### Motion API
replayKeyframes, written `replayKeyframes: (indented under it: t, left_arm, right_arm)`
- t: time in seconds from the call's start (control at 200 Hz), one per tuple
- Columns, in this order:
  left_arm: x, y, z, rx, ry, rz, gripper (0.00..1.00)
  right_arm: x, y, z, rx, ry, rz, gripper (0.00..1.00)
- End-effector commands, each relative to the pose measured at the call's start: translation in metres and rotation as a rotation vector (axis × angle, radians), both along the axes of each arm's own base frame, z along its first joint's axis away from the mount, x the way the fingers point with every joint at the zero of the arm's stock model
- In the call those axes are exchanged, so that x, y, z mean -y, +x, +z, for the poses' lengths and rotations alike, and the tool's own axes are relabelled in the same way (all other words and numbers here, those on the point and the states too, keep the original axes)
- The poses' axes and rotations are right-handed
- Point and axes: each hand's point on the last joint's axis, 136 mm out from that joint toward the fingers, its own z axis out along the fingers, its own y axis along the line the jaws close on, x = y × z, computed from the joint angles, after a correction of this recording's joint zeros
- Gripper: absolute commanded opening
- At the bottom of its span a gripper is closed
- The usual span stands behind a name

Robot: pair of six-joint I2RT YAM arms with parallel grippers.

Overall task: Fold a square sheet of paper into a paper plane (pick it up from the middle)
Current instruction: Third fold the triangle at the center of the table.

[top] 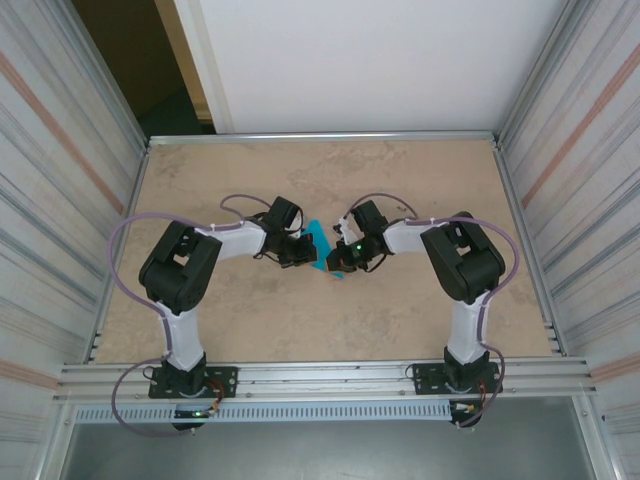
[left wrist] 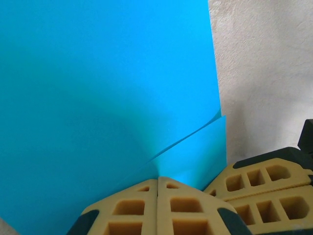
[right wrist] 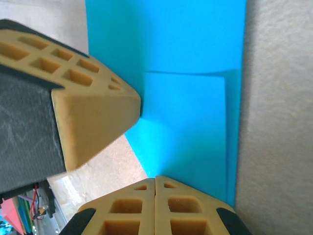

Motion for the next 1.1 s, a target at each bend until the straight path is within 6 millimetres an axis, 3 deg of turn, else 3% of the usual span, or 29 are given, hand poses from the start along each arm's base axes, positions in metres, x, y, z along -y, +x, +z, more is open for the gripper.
replayKeyframes:
  t: [0.0, 0.145, 0.266, 0.331, 0.446, 0.521, 0.591, 0.687, 0.862, 1.097]
  left_arm:
    - [-0.045, -0.029, -0.057, -0.145, 0.222, 0.029, 0.0]
    - [-0.038, -0.022, -0.048, -0.131, 0.2, 0.021, 0.0]
    - [-0.025, -0.009, -0.028, -0.093, 0.149, 0.014, 0.01]
    - [-0.012, 0.0, -0.005, -0.065, 0.08, 0.017, 0.03]
    - [0.013, 0.02, 0.054, 0.042, -0.072, 0.03, 0.08]
    - [0.017, 0.028, 0.085, 0.105, -0.124, 0.054, 0.12]
    - [0.011, 0.03, 0.1, 0.143, -0.14, 0.09, 0.18]
    - [-0.006, 0.027, 0.103, 0.169, -0.145, 0.153, 0.23]
    - [-0.043, 0.012, 0.088, 0.16, -0.2, 0.274, 0.33]
    - [-0.057, -0.003, 0.066, 0.119, -0.223, 0.317, 0.41]
  right_arm:
    - [0.031, -0.028, -0.021, -0.102, -0.066, -0.051, 0.05]
    - [0.045, -0.042, -0.016, -0.088, -0.073, -0.073, 0.06]
    - [0.049, -0.038, 0.004, -0.01, -0.07, -0.093, 0.08]
    - [0.05, -0.029, 0.023, 0.068, -0.066, -0.119, 0.11]
    - [0.047, -0.016, 0.055, 0.199, -0.085, -0.144, 0.17]
    - [0.046, -0.01, 0.067, 0.258, -0.134, -0.156, 0.23]
    - [0.039, -0.007, 0.072, 0.293, -0.161, -0.156, 0.28]
    - [0.026, 0.0, 0.071, 0.286, -0.18, -0.163, 0.3]
    - [0.005, 0.016, 0.06, 0.244, -0.158, -0.207, 0.31]
    - [-0.009, 0.04, 0.039, 0.173, -0.165, -0.248, 0.29]
